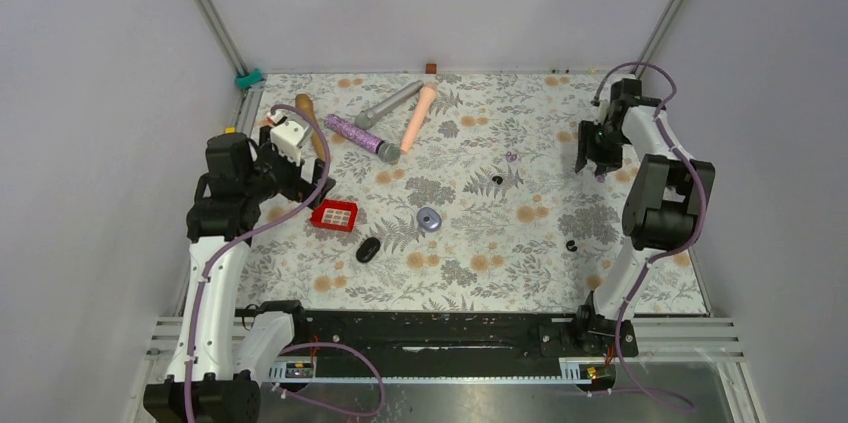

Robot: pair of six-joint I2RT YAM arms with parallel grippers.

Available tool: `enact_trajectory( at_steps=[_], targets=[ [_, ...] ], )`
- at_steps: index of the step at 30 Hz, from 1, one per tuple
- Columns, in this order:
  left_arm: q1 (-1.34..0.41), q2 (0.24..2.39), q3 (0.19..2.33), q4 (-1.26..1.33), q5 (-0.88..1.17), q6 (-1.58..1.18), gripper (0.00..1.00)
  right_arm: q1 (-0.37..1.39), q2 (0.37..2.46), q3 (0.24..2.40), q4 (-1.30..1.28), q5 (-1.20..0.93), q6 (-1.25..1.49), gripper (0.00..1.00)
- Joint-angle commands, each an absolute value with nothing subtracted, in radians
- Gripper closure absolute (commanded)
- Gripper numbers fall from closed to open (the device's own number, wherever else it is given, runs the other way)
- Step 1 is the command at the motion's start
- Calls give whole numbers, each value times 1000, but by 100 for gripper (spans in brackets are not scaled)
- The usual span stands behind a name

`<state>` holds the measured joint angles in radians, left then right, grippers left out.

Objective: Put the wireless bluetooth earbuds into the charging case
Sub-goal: Pick up the charging case at the center of the board.

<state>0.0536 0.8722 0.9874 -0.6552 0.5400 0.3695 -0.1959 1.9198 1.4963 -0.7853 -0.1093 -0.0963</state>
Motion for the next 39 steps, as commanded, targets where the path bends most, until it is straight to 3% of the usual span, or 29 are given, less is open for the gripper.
enact_trajectory(
  at_steps=[1,6,12,19,35,39],
  targets=[
    [53,877,982,-631,649,407,1,-82,1790,1478,-791,-153,-115,41],
    [-44,912,965,-656,617,473,2,122,1716,1472,-801,-142,-139,36],
    [-283,1079,942,-672,340,505,1,278,1676,1510,-848,-182,-119,31],
    [-434,1276,826,-591,130,473,1,287,1585,1429,-840,-264,-165,17],
    [-525,1367,830,-654,172,443,2,288,1466,1390,-818,-221,-206,15],
    [-530,1400,821,-638,151,432,10,287,1465,1388,-817,-224,-204,15]
  ],
)
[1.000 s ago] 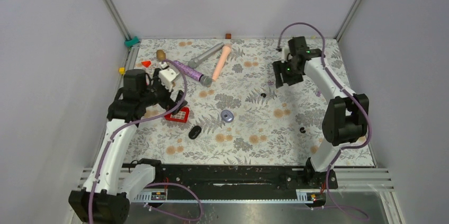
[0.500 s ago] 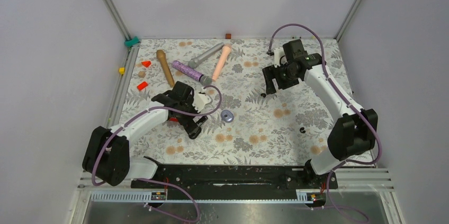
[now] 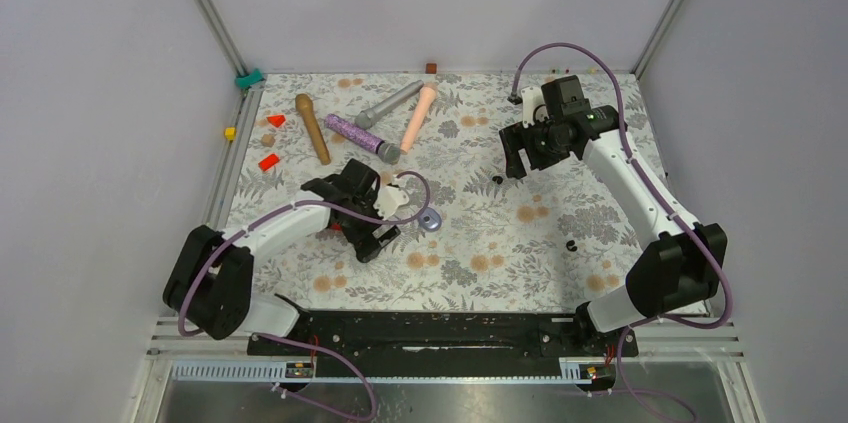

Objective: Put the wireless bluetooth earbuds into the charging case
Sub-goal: Pick up the charging case at the center of the board.

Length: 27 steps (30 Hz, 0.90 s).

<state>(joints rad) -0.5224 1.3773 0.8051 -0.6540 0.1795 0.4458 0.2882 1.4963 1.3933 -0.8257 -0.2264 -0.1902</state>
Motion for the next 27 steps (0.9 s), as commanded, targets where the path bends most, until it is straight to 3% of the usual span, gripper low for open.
enact_trajectory(
  at_steps=[1,7,13,18,27],
  targets=[
    [-532,1408,821,-639,152,431,13,287,1466,1388,-817,-224,-205,15],
    [-545,1443,825,-638,174,430,32,287,1462,1390,-817,-230,-203,15],
    [-562,1474,823,-639,179,435,43,287,1459,1391,-816,-242,-197,15],
    [-569,1477,822,-639,178,447,68,287,1454,1396,-816,-263,-185,15],
    [-593,1263,864,-588,215,512,71,287,1487,1454,-817,-516,-109,15]
  ],
)
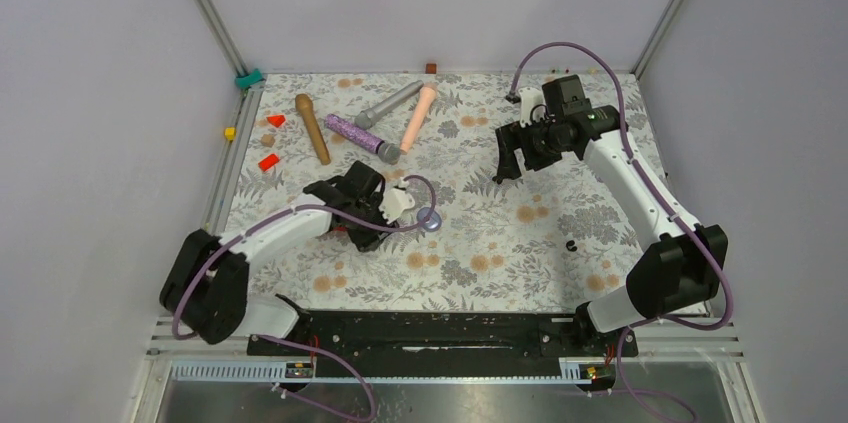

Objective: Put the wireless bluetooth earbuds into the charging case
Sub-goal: Pick up the charging case at the center of the board.

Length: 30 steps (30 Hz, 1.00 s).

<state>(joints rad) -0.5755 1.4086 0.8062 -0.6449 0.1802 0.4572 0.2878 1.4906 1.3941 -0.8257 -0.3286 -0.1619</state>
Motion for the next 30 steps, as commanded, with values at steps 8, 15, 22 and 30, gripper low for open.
enact_trajectory(
  at_steps=[8,15,22,30],
  targets=[
    [-676,1131,1029,-579,306,630,70,300,1554,1452,-654,-904,94,5],
    [-823,1189,1104,-587,224,668,69,376,1545,1347,-443,-973,241,5],
    [-911,1238,1136,-589,201,646,69,461,1528,1193,-293,-1015,298,11],
    [-932,1249,1160,-590,201,627,69,538,1536,1153,-293,-1007,278,17]
  ],
)
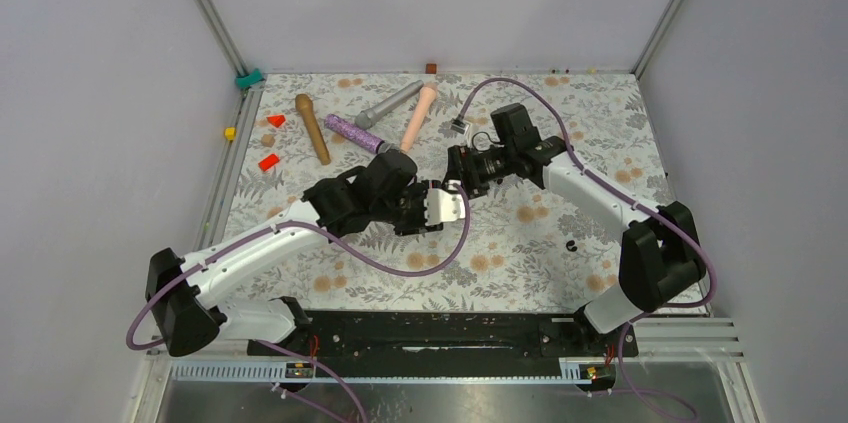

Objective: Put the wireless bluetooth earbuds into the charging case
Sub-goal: Pick up the charging case at the center of the board.

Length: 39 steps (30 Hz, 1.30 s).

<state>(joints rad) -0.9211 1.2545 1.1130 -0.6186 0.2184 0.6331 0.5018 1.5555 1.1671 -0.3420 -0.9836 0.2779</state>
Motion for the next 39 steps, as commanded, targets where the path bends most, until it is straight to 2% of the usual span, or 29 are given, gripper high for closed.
enact_trajectory(
  at_steps=[1,3,12,17,22,24,27,33,36,39],
  targets=[
    [-934,1249,1160,-590,201,626,69,546,1537,1151,-293,-1006,276,17],
    [-938,1251,1159,-589,201,626,69,553,1542,1154,-293,-1005,276,21],
    [-942,1252,1155,-581,194,624,69,556,1548,1161,-308,-1018,271,51],
    [-942,1248,1145,-569,182,623,68,558,1554,1163,-311,-1017,272,58],
    [-942,1244,1146,-563,173,619,65,560,1555,1166,-312,-1025,270,74],
    [-942,1242,1145,-556,164,617,61,560,1549,1170,-315,-1032,268,78],
    [-942,1237,1137,-545,151,616,55,559,1541,1172,-315,-1040,268,78],
    [-942,1219,1113,-520,132,609,23,559,1527,1175,-315,-1042,264,79],
    [-940,1209,1104,-513,125,605,14,558,1526,1176,-321,-1030,254,79],
    [-932,1189,1103,-509,125,595,2,558,1529,1188,-360,-1009,221,80]
  ],
)
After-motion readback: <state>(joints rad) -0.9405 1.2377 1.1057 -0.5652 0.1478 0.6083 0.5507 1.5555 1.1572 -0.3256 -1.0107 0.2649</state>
